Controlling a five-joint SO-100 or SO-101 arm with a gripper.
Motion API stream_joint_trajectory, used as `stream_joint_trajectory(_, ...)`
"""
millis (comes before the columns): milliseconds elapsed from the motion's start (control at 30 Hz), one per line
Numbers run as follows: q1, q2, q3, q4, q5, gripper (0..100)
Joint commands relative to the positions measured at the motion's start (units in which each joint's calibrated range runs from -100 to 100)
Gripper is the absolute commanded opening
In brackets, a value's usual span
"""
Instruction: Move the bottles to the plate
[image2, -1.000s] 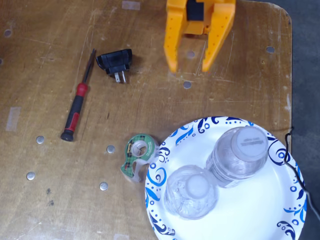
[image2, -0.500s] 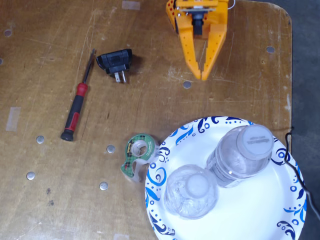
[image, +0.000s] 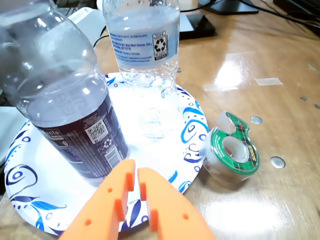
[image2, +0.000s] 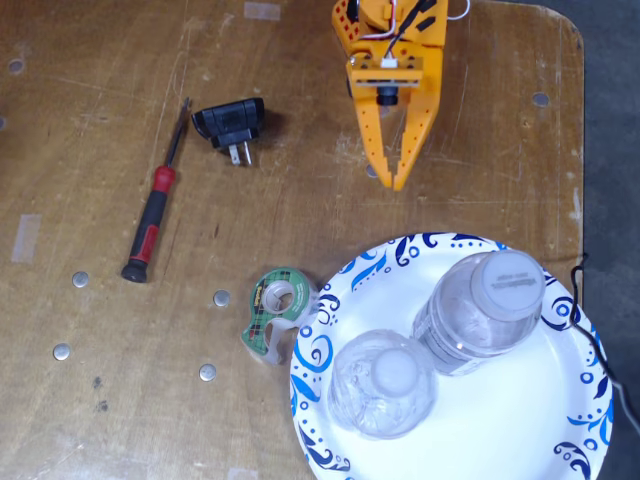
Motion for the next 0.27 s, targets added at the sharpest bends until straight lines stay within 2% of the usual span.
stream_joint_trajectory(0, -0.23, -0.66, 0.54, 2.83, 3.45, 2)
stream_joint_trajectory(67, 0.63, -0.75, 0.54, 4.05, 4.49, 2)
stream_joint_trajectory(233, 0.74, -0.75, 0.54, 3.18, 2.51, 2)
